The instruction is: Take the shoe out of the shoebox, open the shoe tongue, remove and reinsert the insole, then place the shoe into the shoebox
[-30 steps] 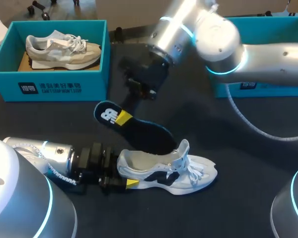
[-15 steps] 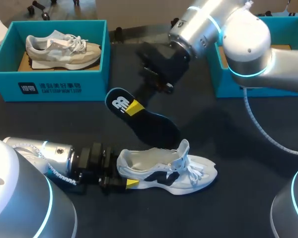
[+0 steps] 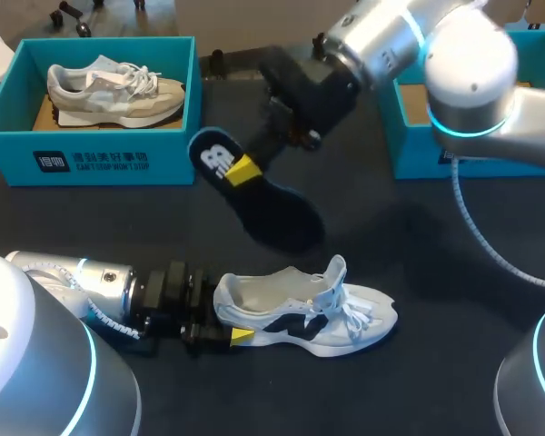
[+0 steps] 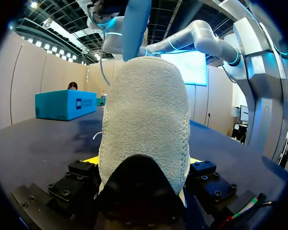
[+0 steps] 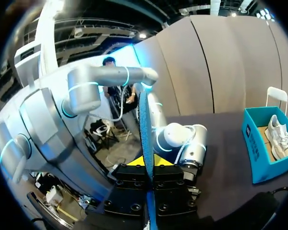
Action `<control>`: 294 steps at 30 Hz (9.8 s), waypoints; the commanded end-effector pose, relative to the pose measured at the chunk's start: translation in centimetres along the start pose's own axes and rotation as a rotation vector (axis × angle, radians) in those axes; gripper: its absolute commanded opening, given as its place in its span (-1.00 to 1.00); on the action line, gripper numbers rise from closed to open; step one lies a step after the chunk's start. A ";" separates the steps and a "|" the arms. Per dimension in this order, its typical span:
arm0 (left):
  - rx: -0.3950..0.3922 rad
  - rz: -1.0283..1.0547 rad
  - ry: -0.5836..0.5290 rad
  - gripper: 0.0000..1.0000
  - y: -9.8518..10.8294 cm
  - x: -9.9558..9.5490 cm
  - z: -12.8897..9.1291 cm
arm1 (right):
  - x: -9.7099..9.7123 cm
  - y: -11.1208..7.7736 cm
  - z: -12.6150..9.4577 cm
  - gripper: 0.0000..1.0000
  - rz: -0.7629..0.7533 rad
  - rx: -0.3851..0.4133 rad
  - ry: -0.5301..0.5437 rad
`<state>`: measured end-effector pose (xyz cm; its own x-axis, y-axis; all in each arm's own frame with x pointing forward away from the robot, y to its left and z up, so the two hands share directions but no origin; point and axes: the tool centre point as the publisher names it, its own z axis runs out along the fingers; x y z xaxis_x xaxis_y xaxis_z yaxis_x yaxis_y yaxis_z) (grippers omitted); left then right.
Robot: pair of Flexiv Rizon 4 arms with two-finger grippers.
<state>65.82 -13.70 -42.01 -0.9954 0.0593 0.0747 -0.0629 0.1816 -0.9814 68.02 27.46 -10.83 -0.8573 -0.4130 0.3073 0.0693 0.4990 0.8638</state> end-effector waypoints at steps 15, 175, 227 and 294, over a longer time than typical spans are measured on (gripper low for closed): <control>-0.001 -0.001 -0.002 -1.00 0.4 -0.2 0.0 | 5.5 1.2 -3.5 -1.00 -0.043 -0.141 -0.049; -0.266 0.142 0.042 1.00 -0.7 -1.5 -2.5 | 20.1 9.6 -8.9 -1.00 0.217 -0.447 -0.309; -1.028 0.347 0.044 1.00 -2.5 -3.4 -6.0 | 20.1 9.6 -8.9 -1.00 0.217 -0.447 -0.309; -1.152 0.317 -0.025 0.98 -6.8 -4.3 5.0 | 20.1 9.6 -8.9 -1.00 0.217 -0.447 -0.309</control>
<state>69.83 -18.69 -34.80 -0.9559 0.2446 -0.1623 0.2775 0.9334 -0.2274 55.59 16.69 7.15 -0.9049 -0.0600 0.4213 0.4097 0.1449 0.9006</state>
